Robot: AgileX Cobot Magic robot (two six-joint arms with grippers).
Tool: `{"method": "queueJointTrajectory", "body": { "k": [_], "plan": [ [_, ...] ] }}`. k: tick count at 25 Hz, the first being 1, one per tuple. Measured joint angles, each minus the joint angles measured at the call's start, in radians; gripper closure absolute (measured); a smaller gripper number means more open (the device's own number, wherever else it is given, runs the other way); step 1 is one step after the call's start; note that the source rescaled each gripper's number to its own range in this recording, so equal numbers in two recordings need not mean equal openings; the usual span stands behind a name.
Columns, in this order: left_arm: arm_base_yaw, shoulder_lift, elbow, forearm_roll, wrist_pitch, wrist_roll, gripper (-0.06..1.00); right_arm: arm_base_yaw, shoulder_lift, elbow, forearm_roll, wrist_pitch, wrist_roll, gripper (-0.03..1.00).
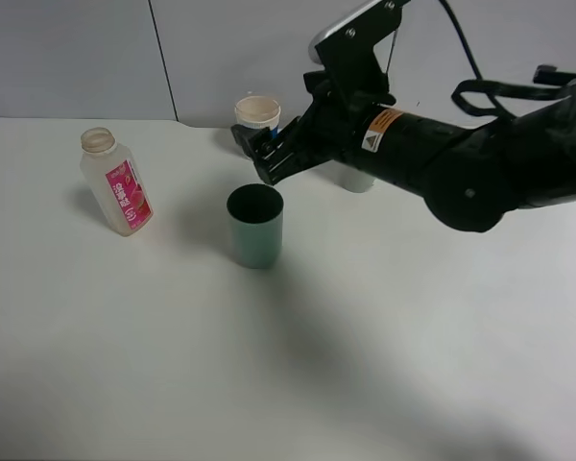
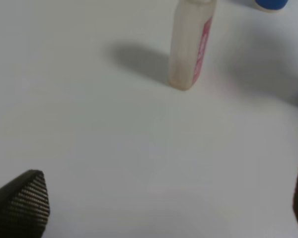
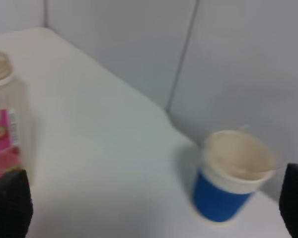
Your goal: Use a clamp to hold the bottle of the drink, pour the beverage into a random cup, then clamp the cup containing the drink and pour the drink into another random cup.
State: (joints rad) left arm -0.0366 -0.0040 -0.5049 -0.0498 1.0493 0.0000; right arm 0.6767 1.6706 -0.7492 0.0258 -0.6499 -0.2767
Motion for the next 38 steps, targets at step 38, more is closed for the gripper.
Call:
{"method": "queueJointTrajectory", "body": {
  "k": [38],
  "plan": [
    [0.0,0.0,0.0,0.0,0.0,0.006,-0.06,-0.718,-1.028,0.001,-0.059,1.096,0.146,-0.03]
  ]
}}
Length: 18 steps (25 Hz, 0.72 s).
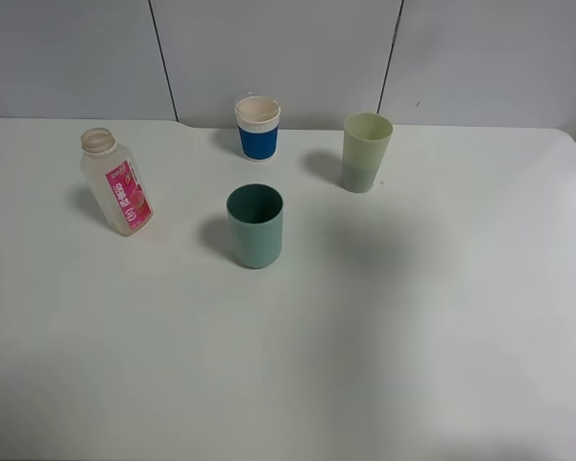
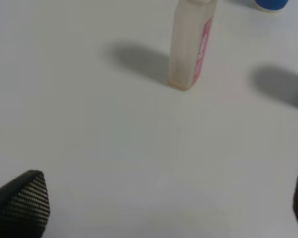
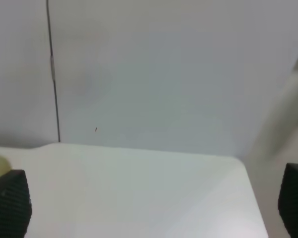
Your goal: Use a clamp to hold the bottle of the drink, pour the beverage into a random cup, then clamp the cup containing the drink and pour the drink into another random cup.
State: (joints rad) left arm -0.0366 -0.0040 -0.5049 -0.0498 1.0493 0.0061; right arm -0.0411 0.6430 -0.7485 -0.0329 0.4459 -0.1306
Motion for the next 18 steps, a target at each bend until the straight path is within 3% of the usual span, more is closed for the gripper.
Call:
{"method": "queueJointTrajectory", "body": {
  "k": [8,14,18],
  "plan": [
    [0.0,0.0,0.0,0.0,0.0,0.0,-0.06,0.0,-0.272,0.0,0.007,0.383,0.033,-0.03],
    [0.0,0.0,0.0,0.0,0.0,0.0,-0.06,0.0,-0.464,0.0,0.007,0.547,0.07,-0.03],
    [0.0,0.0,0.0,0.0,0.0,0.0,-0.06,0.0,-0.569,-0.001,0.0,0.606,0.07,-0.03]
  ]
}}
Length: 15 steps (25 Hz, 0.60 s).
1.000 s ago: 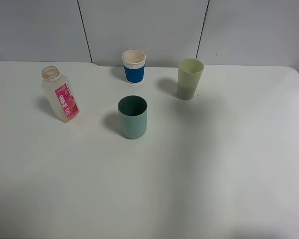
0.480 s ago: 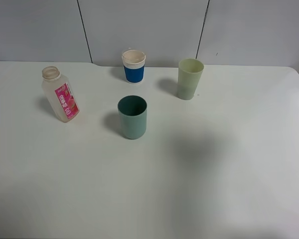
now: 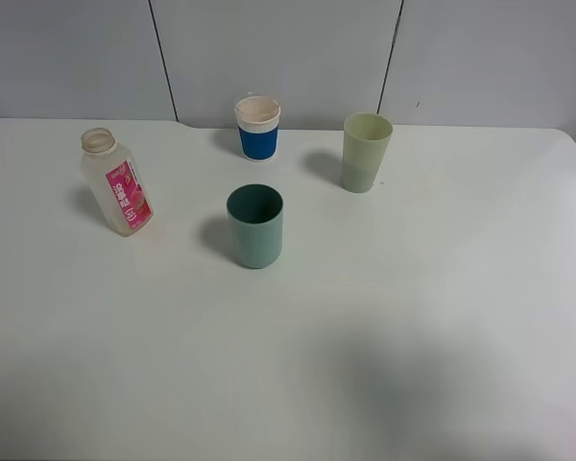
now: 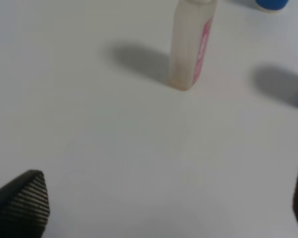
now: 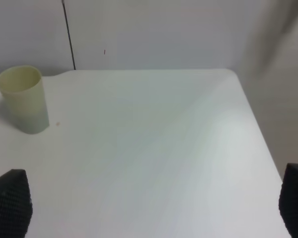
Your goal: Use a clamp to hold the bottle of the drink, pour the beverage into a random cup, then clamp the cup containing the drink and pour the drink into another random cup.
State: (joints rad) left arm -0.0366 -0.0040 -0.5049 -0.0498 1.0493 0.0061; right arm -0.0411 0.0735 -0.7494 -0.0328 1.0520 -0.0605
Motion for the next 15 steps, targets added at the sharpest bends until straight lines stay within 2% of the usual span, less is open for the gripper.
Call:
{"method": "queueJointTrajectory", "body": {
  "k": [4,9,15],
  "plan": [
    [0.0,0.0,0.0,0.0,0.0,0.0,-0.06,0.0,-0.068,0.0,0.0,0.038,0.0,-0.03],
    [0.0,0.0,0.0,0.0,0.0,-0.006,-0.06,0.0,-0.077,-0.002,0.033,0.161,0.001,-0.03],
    [0.0,0.0,0.0,0.0,0.0,0.0,-0.06,0.0,-0.077,0.102,0.033,0.164,0.0,-0.03]
  ]
}}
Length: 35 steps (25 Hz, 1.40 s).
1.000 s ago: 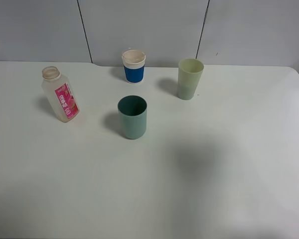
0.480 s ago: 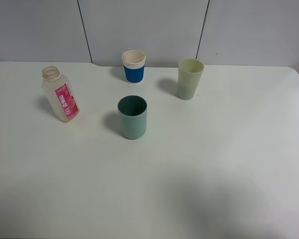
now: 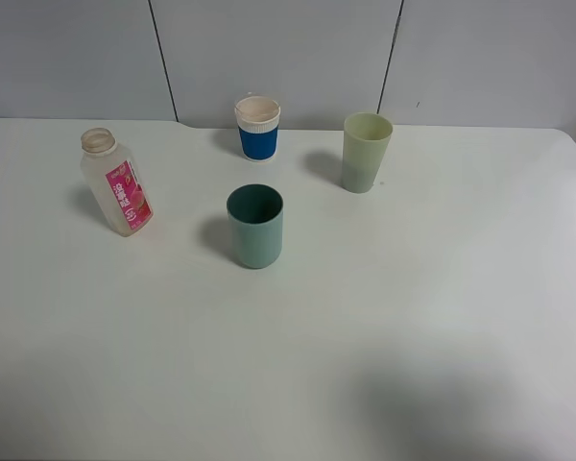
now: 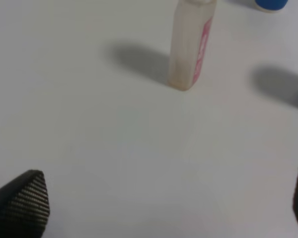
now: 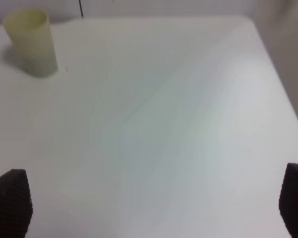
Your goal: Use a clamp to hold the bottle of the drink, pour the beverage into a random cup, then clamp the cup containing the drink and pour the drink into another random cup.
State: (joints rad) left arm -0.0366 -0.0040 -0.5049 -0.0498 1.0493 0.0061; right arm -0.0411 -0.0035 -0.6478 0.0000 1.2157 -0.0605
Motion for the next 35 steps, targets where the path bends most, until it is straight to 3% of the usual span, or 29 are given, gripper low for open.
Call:
{"method": "queueJointTrajectory", "body": {
  "k": [4,14,21,28,35],
  "plan": [
    [0.0,0.0,0.0,0.0,0.0,0.0,-0.06,0.0,0.001,0.099,0.022,-0.013,-0.002,-0.03],
    [0.0,0.0,0.0,0.0,0.0,-0.006,-0.06,0.0,0.001,0.144,0.025,-0.141,-0.011,-0.03],
    [0.0,0.0,0.0,0.0,0.0,0.0,-0.06,0.0,0.001,0.144,0.025,-0.151,-0.007,-0.03],
    [0.0,0.0,0.0,0.0,0.0,0.0,-0.06,0.0,0.001,0.144,0.027,-0.153,0.086,-0.03],
    [0.0,0.0,0.0,0.0,0.0,-0.006,-0.06,0.0,0.001,0.144,0.023,-0.153,0.061,-0.03]
  ]
}}
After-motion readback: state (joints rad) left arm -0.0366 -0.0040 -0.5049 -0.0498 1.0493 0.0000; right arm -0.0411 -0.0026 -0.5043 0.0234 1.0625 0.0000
